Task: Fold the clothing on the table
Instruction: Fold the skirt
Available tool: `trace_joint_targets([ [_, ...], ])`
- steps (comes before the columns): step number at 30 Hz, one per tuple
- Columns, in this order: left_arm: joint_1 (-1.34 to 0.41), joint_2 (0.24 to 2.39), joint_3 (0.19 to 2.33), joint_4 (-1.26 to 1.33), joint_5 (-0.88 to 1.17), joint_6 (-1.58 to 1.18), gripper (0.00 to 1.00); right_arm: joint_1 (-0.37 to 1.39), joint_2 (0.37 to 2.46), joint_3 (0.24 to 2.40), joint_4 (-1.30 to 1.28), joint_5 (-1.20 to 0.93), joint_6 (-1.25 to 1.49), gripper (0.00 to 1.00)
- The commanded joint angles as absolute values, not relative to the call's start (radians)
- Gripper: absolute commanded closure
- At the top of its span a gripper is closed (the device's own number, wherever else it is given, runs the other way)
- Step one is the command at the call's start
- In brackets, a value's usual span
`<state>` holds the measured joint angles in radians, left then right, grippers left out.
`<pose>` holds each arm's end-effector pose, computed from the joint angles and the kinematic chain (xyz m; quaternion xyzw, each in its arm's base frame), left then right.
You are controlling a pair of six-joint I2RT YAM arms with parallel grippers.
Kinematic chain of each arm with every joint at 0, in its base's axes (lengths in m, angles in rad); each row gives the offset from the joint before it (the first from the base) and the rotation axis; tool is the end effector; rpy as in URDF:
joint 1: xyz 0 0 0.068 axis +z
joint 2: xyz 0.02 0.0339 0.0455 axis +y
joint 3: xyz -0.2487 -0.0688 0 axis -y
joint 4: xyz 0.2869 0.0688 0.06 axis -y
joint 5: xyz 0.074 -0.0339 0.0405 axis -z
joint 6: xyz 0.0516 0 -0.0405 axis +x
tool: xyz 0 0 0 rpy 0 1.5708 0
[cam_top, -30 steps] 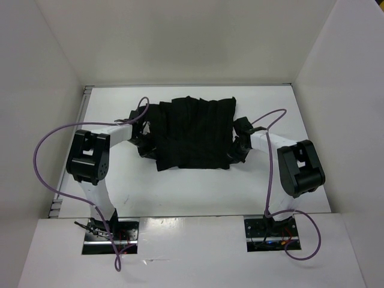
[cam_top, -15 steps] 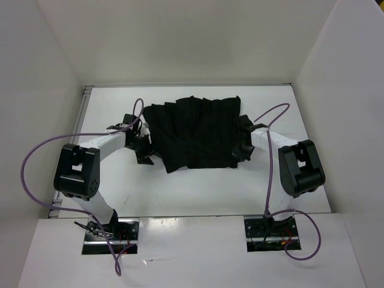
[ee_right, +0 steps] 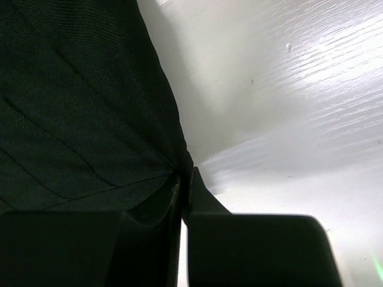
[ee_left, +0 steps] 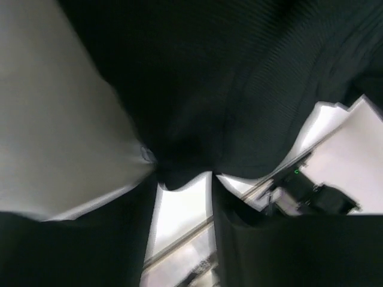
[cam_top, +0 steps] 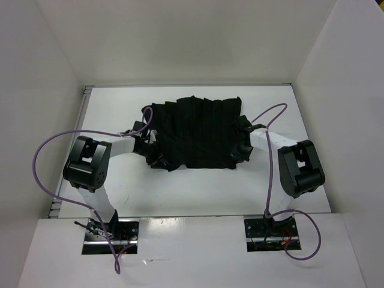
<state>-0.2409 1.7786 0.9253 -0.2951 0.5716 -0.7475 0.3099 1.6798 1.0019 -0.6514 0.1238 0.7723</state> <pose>0.3364 -0.1114 0.0731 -0.1779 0.9230 -0.3381 0.0463 0.3239 0.0970 0.1060 0.2343 0.9627 0.0093 0.1347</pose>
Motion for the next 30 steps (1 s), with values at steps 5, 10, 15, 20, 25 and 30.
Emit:
trace_joint_targets([
  [5,-0.282,1.868,0.939,-0.229,0.402,-0.769,0.88,0.33,1.594,0.991,-0.701,0.13,0.769,0.88],
  [10,-0.282,1.846,0.951,-0.299,0.353,-0.756,1.0,0.33,1.51,1.011,-0.724,0.14,0.769,0.66],
  [15,-0.282,1.72,0.974,-0.403,0.316,-0.715,1.0,0.33,1.445,1.008,-0.742,0.144,0.778,0.55],
  [20,-0.282,1.718,0.985,-0.422,0.341,-0.715,1.0,0.33,1.491,0.946,-0.68,0.118,0.778,0.54],
  [25,-0.282,1.718,0.994,-0.431,0.341,-0.696,1.0,0.33,1.571,0.925,-0.643,0.118,0.778,0.55],
  [30,-0.272,1.727,1.005,-0.44,0.35,-0.687,1.0,0.33,1.621,0.914,-0.597,0.098,0.778,0.6],
])
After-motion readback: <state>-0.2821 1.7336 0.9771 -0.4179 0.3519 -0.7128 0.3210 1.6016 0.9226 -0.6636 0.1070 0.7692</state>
